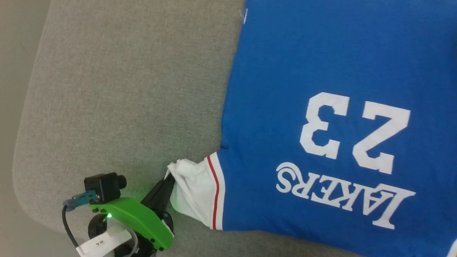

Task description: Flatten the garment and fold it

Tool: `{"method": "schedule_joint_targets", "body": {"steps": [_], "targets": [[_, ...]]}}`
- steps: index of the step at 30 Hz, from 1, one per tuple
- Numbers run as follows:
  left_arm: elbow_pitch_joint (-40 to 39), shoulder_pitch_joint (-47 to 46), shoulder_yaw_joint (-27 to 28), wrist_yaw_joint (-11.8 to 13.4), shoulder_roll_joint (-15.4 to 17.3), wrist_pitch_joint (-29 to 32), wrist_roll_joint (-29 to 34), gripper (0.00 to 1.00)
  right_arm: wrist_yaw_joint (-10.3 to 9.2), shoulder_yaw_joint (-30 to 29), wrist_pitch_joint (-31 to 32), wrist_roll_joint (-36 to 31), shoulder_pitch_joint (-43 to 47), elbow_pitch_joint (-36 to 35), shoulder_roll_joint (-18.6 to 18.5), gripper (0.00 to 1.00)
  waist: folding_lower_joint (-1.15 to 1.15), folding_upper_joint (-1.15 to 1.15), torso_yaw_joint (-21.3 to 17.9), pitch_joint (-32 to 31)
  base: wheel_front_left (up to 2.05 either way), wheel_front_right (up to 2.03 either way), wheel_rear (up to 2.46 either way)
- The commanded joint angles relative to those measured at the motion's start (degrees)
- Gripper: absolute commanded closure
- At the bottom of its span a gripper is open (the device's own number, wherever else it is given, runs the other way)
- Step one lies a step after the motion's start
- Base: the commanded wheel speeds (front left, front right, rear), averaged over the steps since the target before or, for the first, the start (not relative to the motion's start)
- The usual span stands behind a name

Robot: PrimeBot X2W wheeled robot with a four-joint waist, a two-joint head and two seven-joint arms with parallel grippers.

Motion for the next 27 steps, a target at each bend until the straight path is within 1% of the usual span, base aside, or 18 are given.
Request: {"method": "schedule_joint_targets", "body": {"steps": [1, 2, 3, 4, 5, 6, 8, 11, 13, 15, 20, 22, 24, 27], "targets": [[3.9, -0.9, -0.2, 1.2, -0.2, 0.8, 0.8, 1.0, -0.08, -0.7, 2.6, -1.2, -0.7, -0.2, 0.3, 0.0, 0.0, 0.33, 1.6, 1.7, 0.0, 0.0, 0.0], [4.0, -1.0, -0.2, 1.2, -0.3, 0.8, 0.8, 1.0, -0.08, -1.0, 4.0, -1.9, -0.6, -0.5, 0.4, 0.39, 0.0, 0.33, 1.6, 1.8, 0.0, 0.0, 0.0], [4.2, -1.0, -0.2, 1.2, -0.3, 0.7, 0.8, 1.0, -0.08, -1.1, 5.9, -2.6, -0.4, -1.0, 0.5, 0.59, 0.0, 0.33, 1.6, 1.9, 0.0, 0.0, 0.0], [4.3, -1.0, -0.2, 1.2, -0.3, 0.7, 0.8, 1.0, -0.08, -1.1, 7.1, -3.1, -0.2, -1.6, 0.6, 0.73, 0.0, 0.33, 1.6, 1.9, 0.0, 0.0, 0.0], [4.4, -1.0, -0.1, 1.2, -0.3, 0.6, 0.8, 1.0, -0.08, -1.0, 8.2, -3.7, 0.1, -2.5, 0.7, 0.93, 0.0, 0.33, 1.6, 1.9, 0.0, 0.0, 0.0], [4.4, -1.0, -0.1, 1.2, -0.3, 0.6, 0.8, 1.0, -0.08, -0.9, 8.6, -4.0, 0.4, -3.4, 0.7, 1.0, 0.0, 0.33, 1.6, 1.9, 0.0, 0.0, 0.0], [4.6, -1.0, -0.2, 1.3, -0.3, 0.5, 0.7, 1.0, -0.08, -1.0, 9.0, -4.2, 1.3, -5.1, 1.0, 1.0, 0.0, 0.33, 1.5, 1.6, 0.0, 0.0, 0.0], [5.1, -0.9, -0.2, 1.2, -0.6, 0.1, 0.5, 1.0, -0.08, -0.2, 4.7, -4.1, 3.8, -8.3, 0.7, 1.0, 0.0, 0.33, 1.4, 0.5, 0.0, 0.0, 0.0], [5.5, -0.7, -0.1, 1.2, -0.6, 0.0, 0.4, 1.0, -0.08, 0.3, -0.6, -3.2, 6.0, -9.9, 0.5, 1.0, 0.0, 0.33, 1.1, -0.8, 0.0, 0.0, 0.0], [5.9, -0.2, 0.1, 1.4, -0.4, -0.1, 0.3, 1.0, -0.08, 1.3, -7.9, -1.3, 9.0, -11.5, 0.4, 1.0, 0.0, 0.33, 0.5, -2.6, 0.0, 0.0, 0.0], [6.1, 1.9, 0.8, 1.9, 0.5, -0.1, 0.0, 1.0, -0.08, 0.4, -27.8, 2.1, 16.6, -14.3, 2.1, 1.0, 0.0, 0.33, -1.9, -8.1, 0.0, 0.0, 0.0], [5.9, 3.0, 1.0, 2.2, 0.9, 0.1, -0.3, 1.0, -0.08, -0.6, -33.5, 3.0, 20.6, -14.7, 3.1, 1.0, 0.0, 0.33, -2.9, -10.7, 0.0, 0.0, 0.0], [5.6, 4.3, 1.1, 2.7, 1.4, 0.6, -0.4, 1.0, -0.08, -2.0, -36.8, 3.7, 24.9, -15.0, 4.2, 1.0, 0.0, 0.33, -3.8, -13.2, 0.0, 0.0, 0.0], [4.9, 6.3, 1.4, 3.4, 2.3, 1.4, -0.5, 1.0, -0.08, -4.8, -39.0, 4.1, 31.4, -16.2, 5.8, 1.0, 0.0, 0.33, -5.3, -16.8, 0.0, 0.0, 0.0]]}}
